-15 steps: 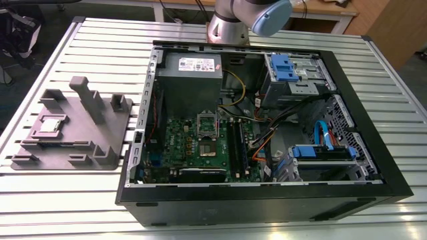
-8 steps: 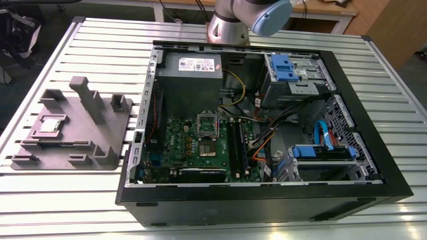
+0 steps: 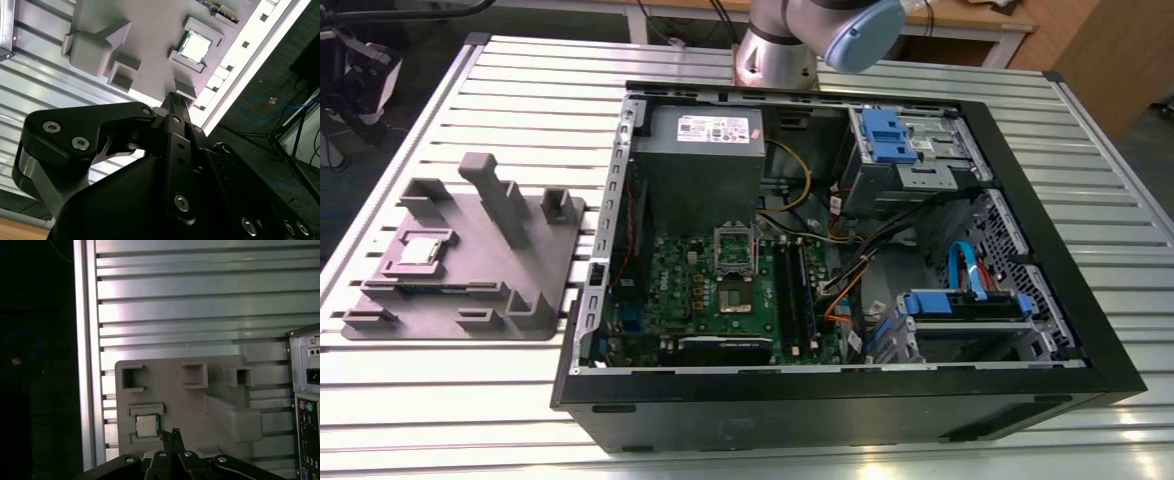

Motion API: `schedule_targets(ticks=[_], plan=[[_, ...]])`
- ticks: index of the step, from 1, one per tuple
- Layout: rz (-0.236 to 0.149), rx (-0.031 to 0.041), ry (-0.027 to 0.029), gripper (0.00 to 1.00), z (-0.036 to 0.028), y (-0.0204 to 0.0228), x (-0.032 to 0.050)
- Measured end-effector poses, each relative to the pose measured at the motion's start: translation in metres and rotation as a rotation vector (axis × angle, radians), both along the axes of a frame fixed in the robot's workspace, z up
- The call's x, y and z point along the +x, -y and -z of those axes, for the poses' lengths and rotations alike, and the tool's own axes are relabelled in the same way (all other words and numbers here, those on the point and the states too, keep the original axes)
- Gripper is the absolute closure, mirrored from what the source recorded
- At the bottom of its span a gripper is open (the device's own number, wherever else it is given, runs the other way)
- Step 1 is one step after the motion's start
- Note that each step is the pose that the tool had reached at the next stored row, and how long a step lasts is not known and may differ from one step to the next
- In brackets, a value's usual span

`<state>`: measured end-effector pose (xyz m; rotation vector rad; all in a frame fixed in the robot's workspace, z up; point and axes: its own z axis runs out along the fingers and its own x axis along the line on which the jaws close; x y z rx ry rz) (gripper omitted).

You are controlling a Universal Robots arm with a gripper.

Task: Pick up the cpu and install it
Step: 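Reach for the cpu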

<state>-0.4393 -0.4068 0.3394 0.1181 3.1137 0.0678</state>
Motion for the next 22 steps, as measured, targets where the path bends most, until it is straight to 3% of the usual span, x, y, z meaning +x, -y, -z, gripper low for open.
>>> schedule_targets(ticks=[22], plan=[[0.000,-0.0001,-0.0018,0.90,0.0157,0.0171,-0.0012]])
